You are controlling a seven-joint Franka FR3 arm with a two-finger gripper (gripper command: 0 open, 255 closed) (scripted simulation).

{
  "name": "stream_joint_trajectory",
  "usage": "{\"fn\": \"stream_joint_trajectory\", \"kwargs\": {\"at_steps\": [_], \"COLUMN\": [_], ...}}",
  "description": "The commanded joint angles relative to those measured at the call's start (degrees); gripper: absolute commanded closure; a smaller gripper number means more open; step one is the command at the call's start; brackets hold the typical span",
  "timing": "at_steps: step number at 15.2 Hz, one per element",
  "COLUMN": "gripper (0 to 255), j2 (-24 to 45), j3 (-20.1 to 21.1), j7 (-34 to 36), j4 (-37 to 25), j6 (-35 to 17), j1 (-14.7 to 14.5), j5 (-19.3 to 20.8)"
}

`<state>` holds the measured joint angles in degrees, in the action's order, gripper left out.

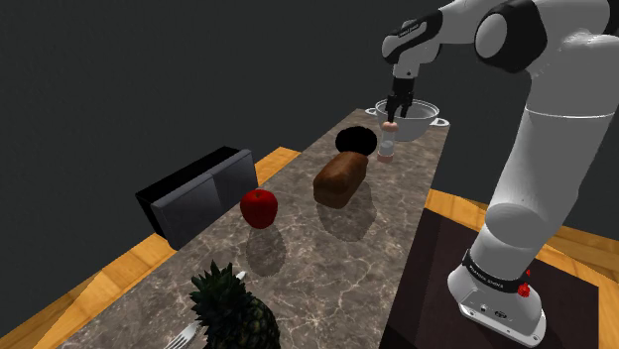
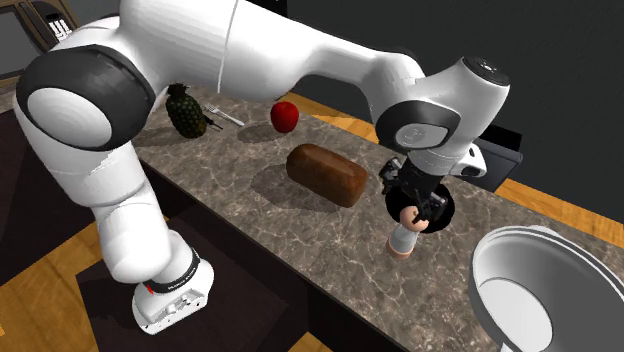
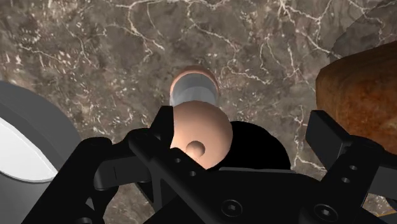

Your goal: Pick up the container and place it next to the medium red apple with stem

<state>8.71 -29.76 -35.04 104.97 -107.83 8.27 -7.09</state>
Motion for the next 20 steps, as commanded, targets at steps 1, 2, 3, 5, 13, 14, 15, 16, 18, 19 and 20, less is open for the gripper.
{"fn": "stream_joint_trajectory", "kwargs": {"at_steps": [1, 2, 3, 5, 13, 14, 15, 16, 18, 19, 20], "gripper": [0, 0, 0, 0, 0, 0, 0, 0, 0, 255, 255], "j2": [4.75, 7.19, 7.58, 7.8, 8.72, 8.72, 8.72, 8.72, 8.72, 8.72, 8.72], "j3": [-0.33, -0.39, -0.29, -0.14, 0.19, 0.19, 0.19, 0.19, 0.19, 0.19, 0.19], "j7": [-2.67, -3.91, -4.08, -4.22, -4.71, -4.71, -4.71, -4.71, -4.71, -4.71, -4.71], "j4": [-4.6, -7.07, -7.49, -6.23, -3.04, -3.04, -3.04, -3.04, -3.04, -3.04, -3.04], "j6": [0.59, 0.99, 1.06, -0.39, -4.35, -4.35, -4.35, -4.35, -4.34, -4.34, -4.34], "j1": [1.62, 2.62, 2.89, 2.86, 2.77, 2.77, 2.77, 2.77, 2.77, 2.77, 2.77], "j5": [-2.44, -3.65, -3.81, -3.99, -4.71, -4.71, -4.71, -4.71, -4.71, -4.71, -4.71]}}
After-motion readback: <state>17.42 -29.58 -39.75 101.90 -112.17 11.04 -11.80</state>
